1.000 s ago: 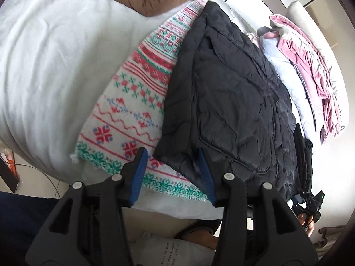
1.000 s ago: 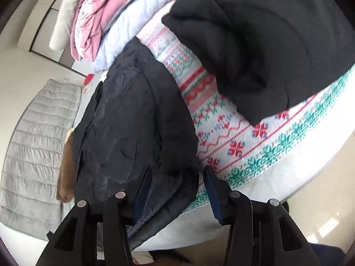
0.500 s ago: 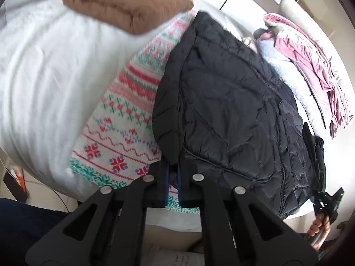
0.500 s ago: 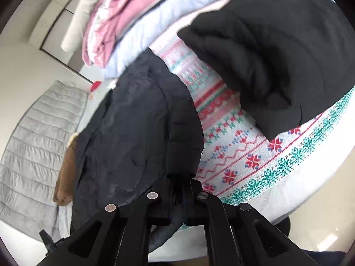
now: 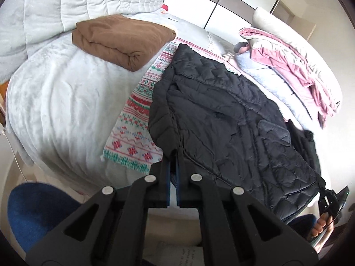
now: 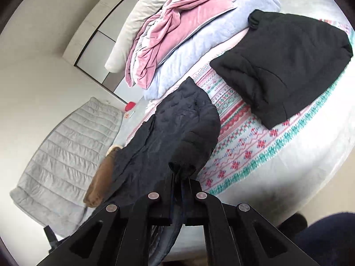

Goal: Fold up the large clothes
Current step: 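Lift the hem with both grippers and fold it toward the collar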

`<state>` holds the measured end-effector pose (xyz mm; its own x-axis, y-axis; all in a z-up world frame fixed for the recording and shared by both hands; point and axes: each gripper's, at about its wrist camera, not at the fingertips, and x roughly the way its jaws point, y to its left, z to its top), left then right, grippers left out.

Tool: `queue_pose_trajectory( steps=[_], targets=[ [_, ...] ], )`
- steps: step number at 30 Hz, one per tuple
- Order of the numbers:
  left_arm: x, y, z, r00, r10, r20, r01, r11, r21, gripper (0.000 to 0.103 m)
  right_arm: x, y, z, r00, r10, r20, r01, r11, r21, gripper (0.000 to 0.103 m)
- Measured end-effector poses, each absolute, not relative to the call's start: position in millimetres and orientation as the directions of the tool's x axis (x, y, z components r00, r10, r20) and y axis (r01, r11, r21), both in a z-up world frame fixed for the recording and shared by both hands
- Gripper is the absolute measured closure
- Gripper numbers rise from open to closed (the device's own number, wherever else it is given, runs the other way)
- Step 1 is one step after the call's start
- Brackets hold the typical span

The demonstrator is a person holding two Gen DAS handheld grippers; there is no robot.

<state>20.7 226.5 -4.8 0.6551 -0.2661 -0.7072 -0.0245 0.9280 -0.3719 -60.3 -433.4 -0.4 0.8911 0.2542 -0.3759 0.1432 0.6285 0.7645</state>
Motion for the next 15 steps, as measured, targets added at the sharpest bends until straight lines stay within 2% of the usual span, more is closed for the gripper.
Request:
queue_pose_trajectory(
  steps=[3, 7, 10, 13, 15],
  targets=[
    [9.9, 234.1, 13.5, 0.684, -0.286, -0.671, -0.018, 0.913, -0.408, 0.099, -83.9, -429.3, 33.2, 0.926, 0.257, -0.275, 0.050, 0.640, 0.767, 0.099],
    [-15.2, 246.3, 52.3, 0.763, -0.294, -0.576, 0.006, 0.894, -0.448, 0.099, -104.0, -421.7, 76.2, 0.949, 0.257, -0.185, -0.041, 0.679, 0.733, 0.099],
    [-18.6, 246.3, 59.0, 0.774, -0.296, -0.559, 0.015, 0.892, -0.452, 0.099, -96.9, -415.5, 83.7, 0.944, 0.262, -0.201, -0.044, 0.703, 0.710, 0.099],
    [-12.0, 243.7, 49.5, 0.762, -0.291, -0.579, 0.009, 0.898, -0.440, 0.099, -80.4, -419.2, 59.3, 0.927, 0.279, -0.251, 0.003, 0.663, 0.749, 0.100],
    [-8.2, 244.6, 45.0, 0.760, -0.286, -0.583, -0.001, 0.898, -0.441, 0.099, -81.3, -422.3, 51.3, 0.928, 0.276, -0.251, 0.013, 0.648, 0.762, 0.100]
  ],
)
